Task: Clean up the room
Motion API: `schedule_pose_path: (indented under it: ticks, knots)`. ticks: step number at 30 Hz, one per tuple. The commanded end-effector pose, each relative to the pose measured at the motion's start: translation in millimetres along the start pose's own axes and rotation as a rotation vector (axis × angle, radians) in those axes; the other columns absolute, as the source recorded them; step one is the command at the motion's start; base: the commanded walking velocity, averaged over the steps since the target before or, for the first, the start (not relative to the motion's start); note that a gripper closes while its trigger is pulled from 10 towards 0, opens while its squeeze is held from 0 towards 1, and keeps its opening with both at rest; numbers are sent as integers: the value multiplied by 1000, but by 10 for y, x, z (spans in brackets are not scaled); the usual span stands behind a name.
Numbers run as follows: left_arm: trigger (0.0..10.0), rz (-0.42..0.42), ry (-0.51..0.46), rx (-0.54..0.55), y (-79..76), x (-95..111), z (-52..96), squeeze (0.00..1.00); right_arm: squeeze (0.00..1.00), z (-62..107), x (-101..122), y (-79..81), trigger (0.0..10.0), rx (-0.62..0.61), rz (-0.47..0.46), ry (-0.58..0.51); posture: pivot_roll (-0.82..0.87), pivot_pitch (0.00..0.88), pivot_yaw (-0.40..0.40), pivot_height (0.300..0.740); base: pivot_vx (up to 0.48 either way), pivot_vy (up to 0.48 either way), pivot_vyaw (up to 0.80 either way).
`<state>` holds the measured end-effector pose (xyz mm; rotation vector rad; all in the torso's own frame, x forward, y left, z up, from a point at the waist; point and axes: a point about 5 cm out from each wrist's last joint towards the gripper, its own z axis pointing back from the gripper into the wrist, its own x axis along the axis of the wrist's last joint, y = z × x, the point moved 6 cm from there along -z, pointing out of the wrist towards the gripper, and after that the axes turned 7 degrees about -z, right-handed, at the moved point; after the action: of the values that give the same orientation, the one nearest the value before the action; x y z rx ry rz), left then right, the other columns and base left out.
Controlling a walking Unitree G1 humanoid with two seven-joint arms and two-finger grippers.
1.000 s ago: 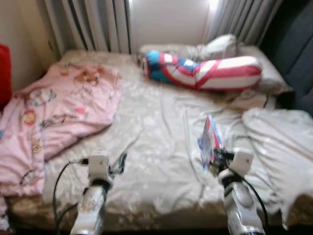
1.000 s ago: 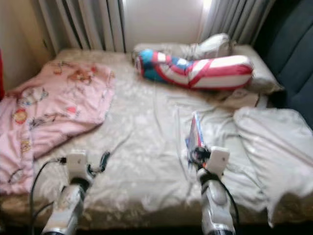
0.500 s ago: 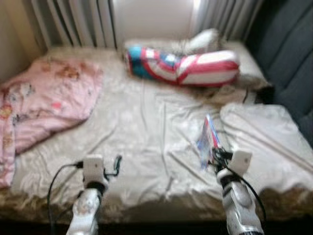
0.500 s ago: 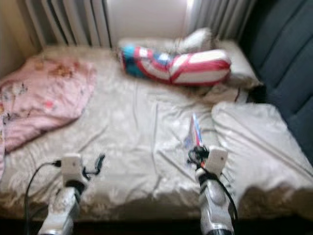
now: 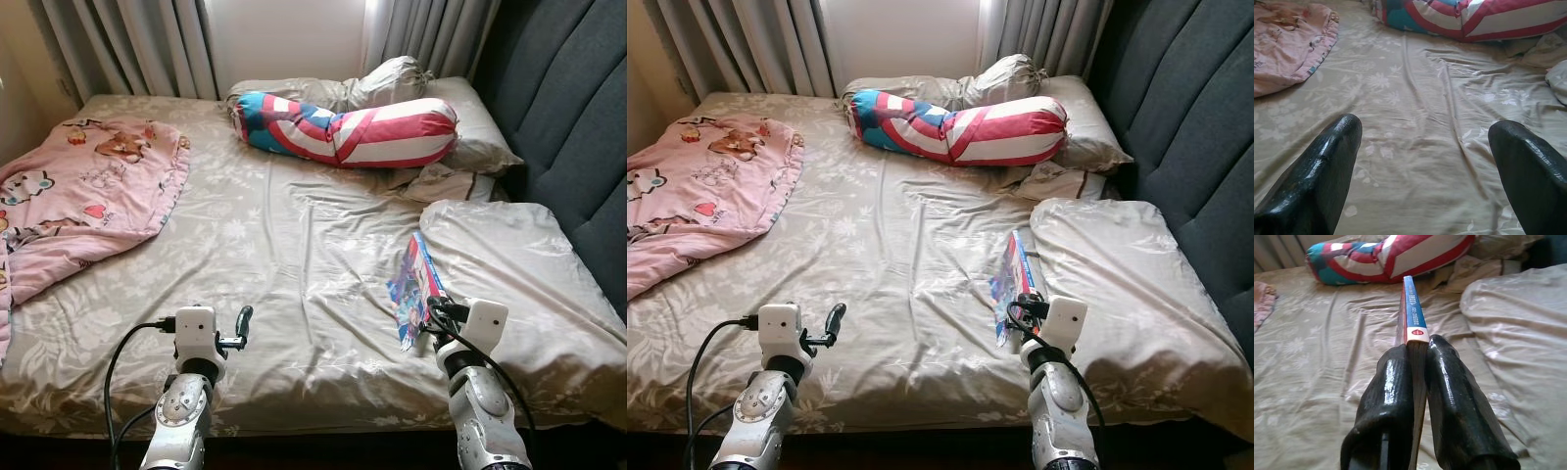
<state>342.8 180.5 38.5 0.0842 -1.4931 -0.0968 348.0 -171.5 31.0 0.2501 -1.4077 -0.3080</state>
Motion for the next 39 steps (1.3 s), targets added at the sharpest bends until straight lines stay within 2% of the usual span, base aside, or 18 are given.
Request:
schedule_pose_path:
  ticks: [1,8,14,31,39]
  knots:
    - [10000,5,5,2,6,-10,11,0,0,-40,156,49,10000,16,14,-56,-47,57,-78,740,0,0,0]
    - [10000,6,3,0,4,-7,11,0,0,-42,169,-19,10000,-20,17,-62,-46,57,-78,740,0,0,0]
    - [10000,6,5,-2,-3,-12,13,0,0,-48,153,-27,10000,-22,15,-52,-48,57,-78,740,247,0,-460]
    - [10000,-4,7,-9,-7,-23,22,0,0,-73,161,-44,10000,-43,56,-53,-43,56,-77,740,267,0,0]
    - [10000,-7,12,-16,-27,-33,26,0,0,-80,149,-37,10000,-44,27,-49,-42,58,-77,740,137,0,-97]
